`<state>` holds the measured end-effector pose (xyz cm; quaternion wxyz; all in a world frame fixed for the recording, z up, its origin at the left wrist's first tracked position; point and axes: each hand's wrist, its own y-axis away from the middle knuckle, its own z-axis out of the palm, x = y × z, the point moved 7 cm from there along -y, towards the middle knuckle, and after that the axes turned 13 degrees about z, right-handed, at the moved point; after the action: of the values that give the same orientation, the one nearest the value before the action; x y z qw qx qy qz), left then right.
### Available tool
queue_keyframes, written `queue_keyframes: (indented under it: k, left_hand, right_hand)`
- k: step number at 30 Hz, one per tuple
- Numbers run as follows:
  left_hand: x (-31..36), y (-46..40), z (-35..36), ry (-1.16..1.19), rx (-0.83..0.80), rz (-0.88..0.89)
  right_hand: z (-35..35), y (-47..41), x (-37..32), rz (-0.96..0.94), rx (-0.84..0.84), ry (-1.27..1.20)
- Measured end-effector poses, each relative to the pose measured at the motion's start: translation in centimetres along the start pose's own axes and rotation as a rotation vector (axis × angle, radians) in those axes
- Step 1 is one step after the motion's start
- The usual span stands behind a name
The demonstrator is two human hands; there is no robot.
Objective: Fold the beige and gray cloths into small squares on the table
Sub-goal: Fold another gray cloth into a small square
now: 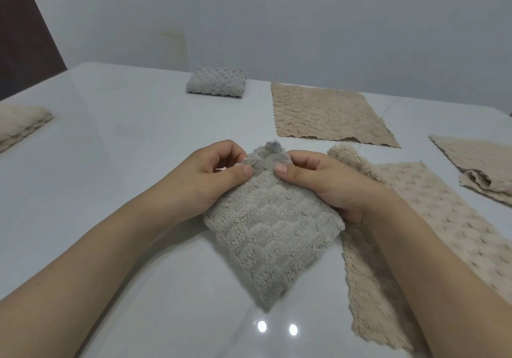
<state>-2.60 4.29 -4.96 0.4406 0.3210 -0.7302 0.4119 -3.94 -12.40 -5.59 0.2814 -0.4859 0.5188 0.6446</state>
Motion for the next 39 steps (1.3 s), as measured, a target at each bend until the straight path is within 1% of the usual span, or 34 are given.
queue_keyframes:
  k: [5, 9, 11, 13, 15, 17, 18, 20, 22, 24, 26, 27, 30, 33, 36, 39]
  left_hand:
    - [0.1, 0.9, -0.1, 0.105, -0.198, -0.146]
    - [0.3, 1.2, 0.1, 0.172, -0.235, -0.162]
    - [0.0, 1.2, 0.1, 0.110, -0.243, -0.180]
    - [-0.1, 1.1, -0.4, -0.034, -0.250, -0.201]
    - [-0.6, 1.1, -1.3, -0.163, -0.237, -0.242]
    - [-0.7, 1.2, -2.1, -0.231, -0.232, -0.264]
    - [-0.6, 1.3, -2.0, -0.208, -0.260, -0.258]
    - [-0.5, 1.5, -1.4, -0.057, -0.305, -0.239]
    - [-0.4, 1.6, -1.1, 0.073, -0.274, -0.203]
    - [-0.1, 1.5, -0.6, 0.127, -0.265, -0.168]
    - [0.0, 1.5, -0.2, 0.097, -0.297, -0.172]
    - [-0.2, 1.5, -0.5, 0.050, -0.282, -0.189]
    - [-0.8, 0.9, -2.3, -0.119, -0.147, -0.222]
    - [-1.0, 0.4, -3.0, -0.197, -0.034, -0.218]
    - [-1.1, 0.3, -3.2, -0.148, 0.065, -0.217]
    - [-0.8, 0.2, -3.0, -0.007, 0.112, -0.172]
  right_hand:
    - [-1.4, -0.2, -0.2, -0.033, 0.148, 0.105]
    - [-1.9, -0.7, -0.3, -0.102, 0.221, 0.186]
    - [-2.0, -0.9, -0.4, -0.150, 0.293, 0.315]
    - [-2.1, -0.9, -0.6, -0.215, 0.383, 0.459]
    - [-2.5, -0.8, -0.8, -0.276, 0.464, 0.528]
    - [-2.7, -0.6, -1.1, -0.317, 0.519, 0.548]
    - [-2.7, -0.5, -1.1, -0.334, 0.530, 0.537]
    - [-2.6, -0.6, -1.0, -0.344, 0.520, 0.485]
    - [-2.4, -0.9, -0.8, -0.332, 0.495, 0.447]
    - [-1.9, -1.0, -0.7, -0.343, 0.469, 0.441]
    - [-1.7, -1.0, -0.8, -0.357, 0.460, 0.453]
    - [-1.9, -1.0, -0.8, -0.358, 0.476, 0.459]
    - [-2.5, -0.7, -1.1, -0.359, 0.552, 0.513]
    - [-2.3, -0.9, -1.3, -0.352, 0.569, 0.554]
    - [-2.2, -1.1, -1.1, -0.332, 0.579, 0.540]
    - [-2.5, -1.0, -1.0, -0.310, 0.586, 0.496]
